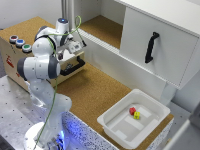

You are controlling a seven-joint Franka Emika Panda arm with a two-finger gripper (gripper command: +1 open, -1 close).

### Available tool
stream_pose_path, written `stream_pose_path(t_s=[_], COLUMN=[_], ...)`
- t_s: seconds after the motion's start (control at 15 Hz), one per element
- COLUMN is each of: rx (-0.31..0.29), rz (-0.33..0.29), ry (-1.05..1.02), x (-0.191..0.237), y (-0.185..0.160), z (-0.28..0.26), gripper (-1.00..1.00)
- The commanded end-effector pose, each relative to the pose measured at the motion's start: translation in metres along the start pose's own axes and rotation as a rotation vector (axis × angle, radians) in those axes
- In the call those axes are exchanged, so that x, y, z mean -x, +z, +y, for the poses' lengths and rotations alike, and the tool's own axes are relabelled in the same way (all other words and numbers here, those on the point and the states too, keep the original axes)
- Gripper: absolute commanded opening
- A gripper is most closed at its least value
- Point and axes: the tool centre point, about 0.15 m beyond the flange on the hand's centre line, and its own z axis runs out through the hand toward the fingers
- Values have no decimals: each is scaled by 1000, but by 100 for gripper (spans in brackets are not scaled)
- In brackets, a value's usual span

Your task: Move to the drawer, then place the purple object

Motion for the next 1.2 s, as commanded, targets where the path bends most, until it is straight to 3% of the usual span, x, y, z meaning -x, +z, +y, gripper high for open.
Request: stream_pose_path(t_s=[0.0,0.47,0.67,0.87,1.13], rx=[98,174,198,276,256], rz=[-17,72,51,48,100], ry=[5,96,213,415,825], x=[-9,-3,12,24,53], y=[-28,-87,-98,-119,-138], z=[-17,-36,-35,-30,-20], gripper=[100,100,100,100,100])
